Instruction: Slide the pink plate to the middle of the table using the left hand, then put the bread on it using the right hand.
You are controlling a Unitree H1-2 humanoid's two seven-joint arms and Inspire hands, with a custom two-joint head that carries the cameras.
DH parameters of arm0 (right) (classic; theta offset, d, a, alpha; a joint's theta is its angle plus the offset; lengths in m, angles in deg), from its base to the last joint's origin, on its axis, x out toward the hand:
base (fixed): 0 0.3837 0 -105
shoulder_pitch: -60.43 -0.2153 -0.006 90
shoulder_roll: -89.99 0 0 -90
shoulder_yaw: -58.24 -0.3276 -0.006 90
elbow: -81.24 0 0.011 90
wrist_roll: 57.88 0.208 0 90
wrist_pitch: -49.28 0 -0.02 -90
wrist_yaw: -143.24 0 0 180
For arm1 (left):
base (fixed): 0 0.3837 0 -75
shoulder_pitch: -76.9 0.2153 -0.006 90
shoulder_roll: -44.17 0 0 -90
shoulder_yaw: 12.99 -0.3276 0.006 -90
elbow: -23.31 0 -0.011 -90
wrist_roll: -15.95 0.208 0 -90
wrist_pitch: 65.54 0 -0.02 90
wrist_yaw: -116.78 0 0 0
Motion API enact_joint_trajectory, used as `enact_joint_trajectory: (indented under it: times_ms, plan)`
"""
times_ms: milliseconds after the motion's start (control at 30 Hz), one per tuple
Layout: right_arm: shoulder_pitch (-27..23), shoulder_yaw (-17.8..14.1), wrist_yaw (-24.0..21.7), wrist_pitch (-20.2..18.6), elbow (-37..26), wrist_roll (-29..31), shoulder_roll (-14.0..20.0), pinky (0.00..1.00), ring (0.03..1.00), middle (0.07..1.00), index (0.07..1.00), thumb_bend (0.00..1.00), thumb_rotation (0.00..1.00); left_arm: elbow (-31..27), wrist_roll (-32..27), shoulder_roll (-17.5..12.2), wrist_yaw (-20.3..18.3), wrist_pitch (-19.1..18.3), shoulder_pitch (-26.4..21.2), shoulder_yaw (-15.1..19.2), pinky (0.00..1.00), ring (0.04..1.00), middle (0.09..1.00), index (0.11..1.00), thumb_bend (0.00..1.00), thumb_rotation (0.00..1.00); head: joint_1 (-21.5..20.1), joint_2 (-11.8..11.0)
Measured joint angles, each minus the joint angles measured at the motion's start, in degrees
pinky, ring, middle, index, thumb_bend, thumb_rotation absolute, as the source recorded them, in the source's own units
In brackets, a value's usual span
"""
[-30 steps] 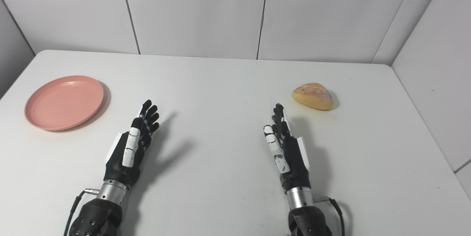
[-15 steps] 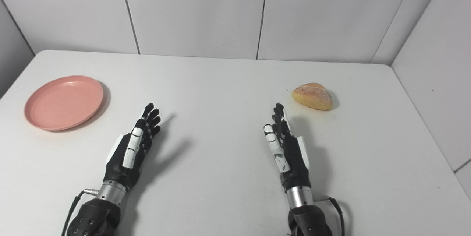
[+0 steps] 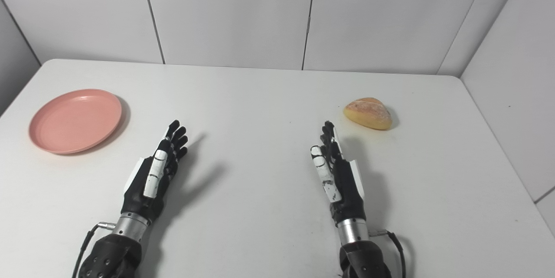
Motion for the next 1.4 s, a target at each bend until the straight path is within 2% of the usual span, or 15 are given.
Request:
enact_joint_trajectory:
  times_ms: [300, 333, 400, 433, 467, 500, 533, 567, 600, 667, 733, 800, 867, 967, 1400]
  plan:
    - [-0.01, -0.01, -0.16, 0.00, 0.00, 0.32, 0.09, 1.00, 1.000, 1.000, 1.000, 0.63, 0.85, 0.04, 0.16, 0.00, -0.19, 1.00, 0.00, -0.08, 1.00, 1.000, 1.000, 1.000, 0.60, 1.00, 2.02, -0.44]
    - [0.00, -0.04, -0.16, 0.00, 0.00, 0.31, 0.11, 1.00, 1.000, 1.000, 1.000, 0.64, 0.85, 0.09, 0.38, 0.01, -0.19, 1.31, 0.00, -0.18, 1.00, 1.000, 1.000, 1.000, 0.60, 1.00, 5.76, -1.14]
    - [0.02, -0.08, -0.17, 0.02, 0.00, 0.38, 0.23, 1.00, 0.998, 1.000, 1.000, 0.64, 0.85, 0.18, 1.28, 0.11, -0.14, 1.56, 0.00, -0.43, 1.00, 1.000, 1.000, 1.000, 0.61, 1.00, 9.30, -1.76]
    - [0.04, -0.14, -0.20, 0.03, 0.00, 0.52, 0.35, 1.00, 0.997, 1.000, 1.000, 0.64, 0.85, 0.26, 1.80, 0.37, 0.11, 1.80, -0.01, -0.65, 1.00, 1.000, 1.000, 1.000, 0.61, 1.00, 9.32, -1.76]
    - [0.07, -0.29, -0.40, 0.07, -0.01, 0.91, 0.57, 1.00, 0.997, 1.000, 1.000, 0.62, 0.84, 0.37, 2.73, 0.61, 0.49, 1.94, -0.06, -0.87, 1.00, 1.000, 1.000, 1.000, 0.62, 1.00, 13.41, -2.98]
    - [0.09, -0.43, -0.64, 0.13, -0.01, 1.17, 0.83, 1.00, 0.995, 1.000, 1.000, 0.62, 0.84, 0.48, 3.55, 0.95, 0.99, 2.00, -0.11, -0.86, 1.00, 1.000, 1.000, 1.000, 0.63, 1.00, 13.45, -2.99]
    - [0.13, -0.60, -0.99, 0.26, -0.01, 1.88, 1.20, 1.00, 0.995, 1.000, 1.000, 0.60, 0.83, 0.62, 4.51, 1.40, 1.85, 2.09, -0.14, -0.86, 1.00, 1.000, 1.000, 1.000, 0.64, 1.00, 15.88, -3.86]
    - [0.18, -0.82, -1.42, 0.43, 0.00, 2.54, 1.67, 1.00, 0.995, 1.000, 1.000, 0.59, 0.83, 0.90, 5.34, 1.79, 2.49, 2.27, -0.18, -0.88, 1.00, 1.000, 1.000, 1.000, 0.64, 1.00, 15.91, -3.87]
    - [0.24, -1.09, -1.96, 0.60, -0.01, 3.19, 2.09, 1.00, 0.997, 1.000, 1.000, 0.58, 0.83, 1.14, 5.79, 2.19, 2.92, 2.65, -0.28, -0.98, 1.00, 1.000, 1.000, 1.000, 0.65, 1.00, 18.00, -4.74]
    - [0.34, -1.43, -2.42, 0.77, -0.03, 3.98, 2.74, 1.00, 0.998, 1.000, 1.000, 0.55, 0.83, 1.48, 6.37, 2.78, 3.30, 3.43, -0.47, -1.19, 1.00, 1.000, 1.000, 1.000, 0.66, 1.00, 18.28, -4.83]
    - [0.45, -1.71, -2.89, 1.14, -0.03, 4.75, 3.45, 1.00, 1.000, 1.000, 1.000, 0.51, 0.84, 2.00, 6.75, 3.73, 3.79, 3.86, -0.76, -1.62, 1.00, 1.000, 1.000, 1.000, 0.66, 1.00, 21.43, -6.41]
    - [0.50, -1.97, -3.65, 1.55, 0.06, 5.29, 4.10, 1.00, 1.000, 1.000, 1.000, 0.51, 0.85, 2.59, 7.75, 4.67, 4.33, 4.37, -1.03, -2.22, 1.00, 1.000, 1.000, 1.000, 0.66, 1.00, 21.71, -6.50]
    - [0.46, -2.18, -4.04, 1.61, 0.25, 6.02, 4.32, 1.00, 1.000, 1.000, 1.000, 0.53, 0.84, 3.26, 8.35, 5.40, 4.85, 5.07, -1.27, -2.48, 1.00, 1.000, 1.000, 1.000, 0.66, 1.00, 24.15, -7.99]
    - [0.32, -2.46, -4.81, 1.62, 0.50, 7.60, 4.29, 1.00, 1.000, 1.000, 1.000, 0.54, 0.83, 3.93, 9.05, 5.72, 5.23, 5.60, -1.62, -2.82, 1.00, 1.000, 1.000, 1.000, 0.67, 1.00, 25.14, -8.79]
    - [0.83, -2.92, -5.01, 1.60, 0.04, 6.90, 4.31, 1.00, 1.000, 1.000, 1.000, 0.42, 0.88, 4.85, 11.80, 5.95, 7.21, 5.69, -2.03, -3.24, 1.00, 1.000, 1.000, 1.000, 0.68, 1.00, 24.96, -12.30]
